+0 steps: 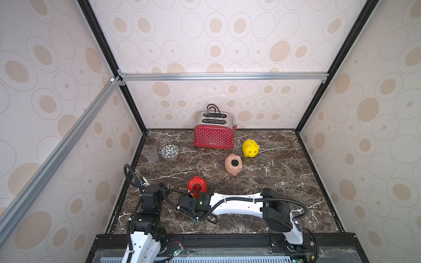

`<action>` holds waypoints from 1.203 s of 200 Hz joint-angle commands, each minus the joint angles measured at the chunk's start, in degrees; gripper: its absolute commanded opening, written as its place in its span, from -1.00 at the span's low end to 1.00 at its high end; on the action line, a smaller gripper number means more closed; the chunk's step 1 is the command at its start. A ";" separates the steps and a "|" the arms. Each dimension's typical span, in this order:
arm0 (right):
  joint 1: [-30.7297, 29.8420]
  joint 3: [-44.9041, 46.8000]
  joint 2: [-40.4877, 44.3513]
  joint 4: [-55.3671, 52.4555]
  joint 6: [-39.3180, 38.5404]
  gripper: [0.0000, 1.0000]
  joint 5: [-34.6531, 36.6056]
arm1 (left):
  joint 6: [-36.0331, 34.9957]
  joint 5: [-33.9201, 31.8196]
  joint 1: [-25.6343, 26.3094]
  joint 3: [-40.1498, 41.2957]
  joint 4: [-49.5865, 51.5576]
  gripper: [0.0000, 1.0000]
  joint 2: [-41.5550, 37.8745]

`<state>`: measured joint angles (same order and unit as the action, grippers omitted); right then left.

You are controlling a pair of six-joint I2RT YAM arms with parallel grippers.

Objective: Close piggy banks
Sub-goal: Pick up the knob at the center of the board.

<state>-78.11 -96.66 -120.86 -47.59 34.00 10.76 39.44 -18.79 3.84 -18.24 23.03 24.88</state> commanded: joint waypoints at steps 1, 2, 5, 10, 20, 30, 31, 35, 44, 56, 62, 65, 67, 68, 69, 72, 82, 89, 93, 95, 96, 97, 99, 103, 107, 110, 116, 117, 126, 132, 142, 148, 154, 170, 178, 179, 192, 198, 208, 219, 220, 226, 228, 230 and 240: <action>-0.21 -1.52 -0.80 -1.06 -0.14 -0.47 1.19 | 1.51 -7.89 -0.49 -0.43 3.40 0.69 -0.71; -0.21 -1.52 -0.79 -1.04 -0.15 -0.47 1.19 | 1.51 -8.13 -0.54 -0.46 3.46 0.69 -0.76; -0.20 -1.45 -0.78 -0.88 -0.20 -0.47 1.25 | 1.48 -9.02 -0.58 -0.48 3.55 0.70 -0.86; -0.16 -1.39 -0.85 -0.68 -0.16 -0.47 1.19 | 1.81 -10.71 -0.72 -0.48 3.88 0.71 -1.04; -0.14 -1.52 -1.08 -0.66 -0.31 -0.46 1.33 | 2.37 -12.64 -1.58 -0.64 4.38 0.74 -1.62; -0.18 -1.92 -1.52 -1.00 -0.42 -0.46 1.29 | 2.13 -13.55 -2.81 -0.81 4.88 0.75 -2.55; -0.19 -1.98 -1.54 -1.05 -0.38 -0.46 1.28 | 2.09 -13.73 -2.88 -0.82 4.99 0.76 -2.64; -0.13 -2.24 -1.70 -1.18 -0.42 -0.46 1.43 | 2.03 -14.21 -3.42 -0.83 5.43 0.76 -3.18; -0.12 -2.56 -2.00 -1.29 -0.40 -0.45 1.63 | 2.10 -15.05 -4.44 -0.68 6.33 0.77 -4.82; -0.12 -3.03 -2.40 -1.34 -0.47 -0.45 1.89 | 2.04 -14.47 -5.23 -0.06 6.99 0.78 -7.21; -0.09 -3.33 -2.60 -1.40 -0.58 -0.45 2.00 | 2.07 -14.53 -5.24 0.13 7.25 0.79 -8.21; -0.04 -3.54 -2.75 -1.41 -0.66 -0.45 1.98 | 2.11 -14.56 -5.24 0.28 7.41 0.79 -8.59; -0.03 -3.60 -2.83 -1.44 -0.75 -0.45 1.98 | 2.10 -14.55 -5.24 0.28 7.54 0.79 -8.79; -0.03 -3.61 -2.86 -1.44 -0.76 -0.45 1.98 | 2.07 -14.63 -5.24 0.34 7.60 0.79 -8.88; -0.03 -3.66 -2.88 -1.40 -0.77 -0.45 1.98 | 2.10 -14.62 -5.24 0.37 7.58 0.80 -9.02; -0.03 -3.75 -3.01 -1.37 -0.85 -0.45 2.05 | 2.07 -14.61 -5.23 0.47 7.61 0.80 -9.27; 0.19 -4.11 -3.61 -1.39 -1.03 -0.45 1.72 | 2.06 -14.60 -5.16 0.46 7.81 0.80 -9.50; 0.23 -4.61 -4.06 -1.67 -1.04 -0.45 1.40 | 2.09 -14.69 -5.21 0.44 7.81 0.81 -9.42; 0.25 -4.82 -4.31 -1.77 -1.06 -0.45 1.25 | 2.09 -14.63 -5.24 0.40 7.75 0.81 -9.42; 0.30 -4.89 -4.41 -1.79 -1.11 -0.45 1.16 | 2.12 -14.64 -5.18 0.40 7.80 0.81 -9.42; 0.31 -4.91 -4.49 -1.80 -1.12 -0.45 1.13 | 2.13 -14.58 -5.21 0.40 7.77 0.81 -9.42; 0.27 -4.97 -4.52 -1.80 -1.12 -0.45 1.12 | 2.13 -14.55 -5.23 0.44 7.75 0.81 -9.42; 0.31 -5.01 -4.62 -1.76 -1.13 -0.45 1.10 | 2.13 -14.55 -5.17 0.41 7.72 0.81 -9.42; 0.32 -5.19 -4.79 -1.86 -1.13 -0.45 1.03 | 2.04 -14.60 -5.20 0.43 7.73 0.82 -9.42; 0.32 -5.31 -4.92 -1.84 -1.00 -0.45 1.08 | 2.04 -14.60 -5.20 0.40 7.74 0.82 -9.42; 0.32 -5.37 -4.99 -1.88 -1.03 -0.45 1.14 | 2.04 -14.56 -5.19 0.44 7.74 0.82 -9.42; 0.42 -5.43 -5.16 -1.82 -0.95 -0.45 1.14 | 2.00 -14.56 -5.21 0.40 7.71 0.82 -9.42; 0.41 -5.45 -5.21 -1.85 -0.95 -0.45 1.12 | 2.02 -14.54 -5.23 0.40 7.72 0.82 -9.42; 0.55 -5.39 -5.42 -1.81 -0.86 -0.47 0.99 | 2.04 -14.57 -5.20 0.47 7.72 0.82 -9.50; 0.66 -5.38 -5.57 -1.72 -0.94 -0.50 0.76 | 2.03 -14.58 -5.22 0.49 7.81 0.82 -9.55; 0.93 -5.31 -5.79 -1.91 -0.96 -0.53 0.75 | 2.02 -14.61 -5.24 0.44 7.81 0.83 -9.59; 1.11 -5.14 -5.82 -1.92 -0.93 -0.53 0.84 | 2.02 -14.59 -5.21 0.48 7.81 0.83 -9.60; 1.28 -4.90 -5.79 -1.91 -0.95 -0.53 0.94 | 2.04 -14.56 -5.19 0.49 7.82 0.83 -9.64; 1.88 -4.35 -5.70 -1.71 -1.02 -0.53 0.72 | 1.97 -14.47 -5.23 0.40 7.82 0.84 -9.59; 2.14 -4.27 -5.86 -1.54 -1.04 -0.54 0.21 | 1.91 -14.49 -5.20 0.49 7.78 0.84 -9.59; 2.15 -4.26 -5.87 -1.50 -1.04 -0.54 0.17 | 1.93 -14.51 -5.22 0.49 7.80 0.84 -9.59; 2.34 -4.32 -6.13 -1.32 -1.20 -0.54 -0.59 | 1.96 -14.51 -5.24 0.44 7.78 0.84 -9.62; 2.34 -4.41 -6.31 -1.36 -1.28 -0.55 -0.81 | 1.96 -14.52 -5.24 0.45 7.81 0.84 -9.59; 2.34 -4.49 -6.49 -1.33 -1.30 -0.56 -1.01 | 1.99 -14.54 -5.24 0.48 7.82 0.84 -9.59; 2.34 -4.50 -6.67 -1.29 -1.30 -0.58 -1.22 | 1.96 -14.49 -5.24 0.46 7.80 0.85 -9.60; 2.34 -4.50 -6.67 -1.33 -1.30 -0.59 -1.20 | 1.96 -14.51 -5.24 0.47 7.81 0.85 -9.64; 2.34 -4.49 -6.76 -1.38 -1.22 -0.59 -1.25 | 1.91 -14.45 -5.23 0.47 7.82 0.84 -9.68; 2.34 -4.50 -6.76 -1.43 -1.17 -0.59 -1.20 | 1.94 -14.51 -5.22 0.44 7.82 0.84 -9.68; 2.34 -4.43 -6.76 -1.42 -1.14 -0.59 -1.21 | 1.95 -14.52 -5.21 0.47 7.80 0.85 -9.68; 2.34 -4.32 -6.84 -1.30 -1.13 -0.59 -1.29 | 1.94 -14.51 -5.21 0.45 7.73 0.84 -9.68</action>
<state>-75.66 -100.92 -126.02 -47.44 32.86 9.91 40.66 -31.66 -1.19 -17.85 29.28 15.79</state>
